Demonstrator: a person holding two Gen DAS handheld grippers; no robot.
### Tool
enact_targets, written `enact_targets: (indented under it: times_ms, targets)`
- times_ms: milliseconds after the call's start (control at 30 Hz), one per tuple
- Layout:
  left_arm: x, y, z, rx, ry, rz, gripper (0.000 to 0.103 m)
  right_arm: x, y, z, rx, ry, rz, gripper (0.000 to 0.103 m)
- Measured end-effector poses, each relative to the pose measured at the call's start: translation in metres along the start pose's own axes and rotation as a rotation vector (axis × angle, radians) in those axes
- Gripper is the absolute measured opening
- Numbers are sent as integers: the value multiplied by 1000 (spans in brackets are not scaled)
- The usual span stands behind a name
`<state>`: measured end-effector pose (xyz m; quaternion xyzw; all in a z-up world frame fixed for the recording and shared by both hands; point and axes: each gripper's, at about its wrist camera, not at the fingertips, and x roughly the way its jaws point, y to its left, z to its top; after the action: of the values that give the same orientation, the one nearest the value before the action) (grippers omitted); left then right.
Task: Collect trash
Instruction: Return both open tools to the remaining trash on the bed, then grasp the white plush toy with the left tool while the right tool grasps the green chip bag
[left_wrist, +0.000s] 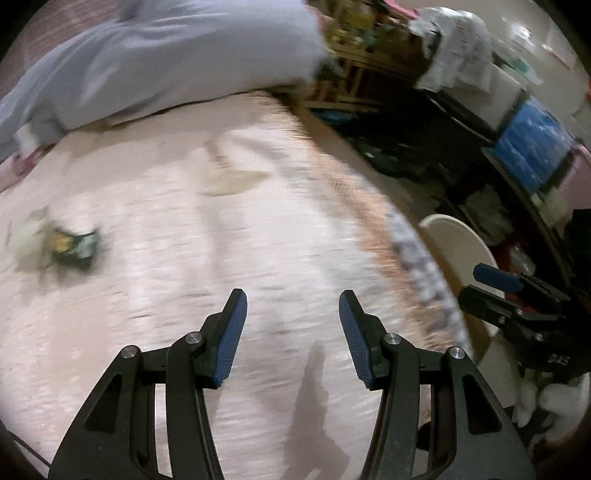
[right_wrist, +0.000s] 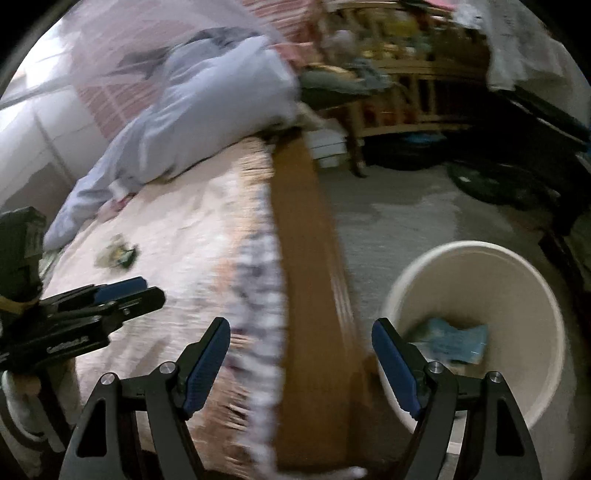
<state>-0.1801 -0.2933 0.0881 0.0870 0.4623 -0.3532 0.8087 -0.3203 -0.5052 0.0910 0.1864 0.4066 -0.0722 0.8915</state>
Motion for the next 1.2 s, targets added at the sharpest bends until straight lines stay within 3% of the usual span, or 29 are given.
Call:
enact_targets:
  times_ms: [133, 433, 600, 767, 900, 1067, 1200]
  targets:
    - [-16, 53, -4, -67, -9, 65, 50, 24, 39, 5, -41, 39, 87, 77]
    - [-42, 171, 0, -267, -39, 176, 50, 85, 141, 14, -235, 126, 191, 77]
    - [-36, 235, 22, -419, -58, 188, 52, 111, 185, 30, -309, 141, 235, 77]
    - [-8, 273, 42, -504, -38, 206, 52, 133, 214, 49, -369, 137, 262, 77]
    - [12, 286, 47, -527, -15, 168, 62, 155, 238, 67, -424, 136, 298, 78]
    - [11, 301, 37, -510, -23, 81, 66, 194, 275, 82, -559, 183, 348, 79]
    - [1, 321, 26, -546, -28, 24, 66, 227, 297, 84, -645, 234, 333, 80]
